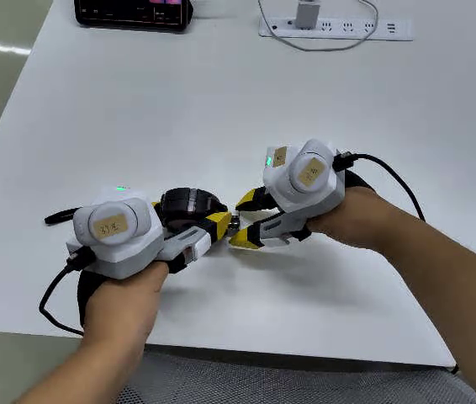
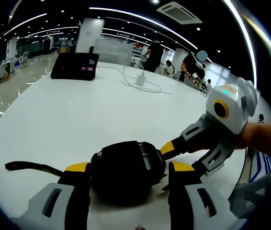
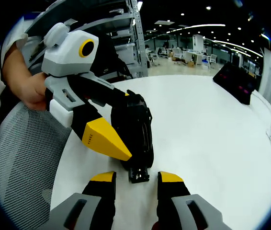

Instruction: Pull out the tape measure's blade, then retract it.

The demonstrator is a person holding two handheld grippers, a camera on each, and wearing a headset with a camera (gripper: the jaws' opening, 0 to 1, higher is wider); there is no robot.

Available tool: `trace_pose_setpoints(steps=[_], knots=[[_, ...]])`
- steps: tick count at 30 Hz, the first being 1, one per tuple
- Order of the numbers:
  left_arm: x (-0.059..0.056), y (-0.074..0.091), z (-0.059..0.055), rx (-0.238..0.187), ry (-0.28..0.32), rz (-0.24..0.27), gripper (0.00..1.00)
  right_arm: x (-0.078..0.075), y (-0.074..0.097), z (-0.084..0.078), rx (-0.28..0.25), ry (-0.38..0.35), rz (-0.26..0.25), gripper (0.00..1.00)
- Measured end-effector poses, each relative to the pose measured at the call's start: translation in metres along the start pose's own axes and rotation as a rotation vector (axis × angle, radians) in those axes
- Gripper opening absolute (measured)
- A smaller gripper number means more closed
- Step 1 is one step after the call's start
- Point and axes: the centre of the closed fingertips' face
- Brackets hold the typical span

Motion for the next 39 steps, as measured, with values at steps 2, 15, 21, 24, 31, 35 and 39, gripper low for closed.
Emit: trace_pose_setpoints(steps=[2,15,21,24,31,35,39], knots=[[-0.001,0.0,0.002,-0.006,-0.014,-0.005,0.63,0.0,0.0,0.0,0.0,-0.001,-0.001,0.33],[-0.003,0.005,0.006,-0.007,-0.067,-0.034,0.65,-0.003,0.016,0.005,-0.032,-0.014,-0.055,0.45],[-0.003,0.009,0.01,-0.027,-0.114,-0.061,0.69,-0.004,0.028,0.003,-0.042,-0.027,-0.095,0.54],[-0.004,0.012,0.011,-0.028,-0.135,-0.08,0.69,-0.003,0.032,0.003,-0.045,-0.031,-0.115,0.59],[-0.01,0.018,0.019,-0.051,-0.189,-0.136,0.69,0.001,0.046,0.002,-0.052,-0.056,-0.144,0.65],[-0.013,0.022,0.023,-0.061,-0.201,-0.161,0.69,0.003,0.053,-0.001,-0.05,-0.05,-0.154,0.67],[-0.016,0.027,0.025,-0.068,-0.228,-0.193,0.7,0.004,0.062,-0.006,-0.046,-0.055,-0.164,0.69]])
Point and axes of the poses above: the centre of the closed fingertips' face, and the gripper's own axes: y roughly backward along the fingers, x roughly to its left, z roughly out of its top, and after that the axes turned 13 degrees about -x, right-handed
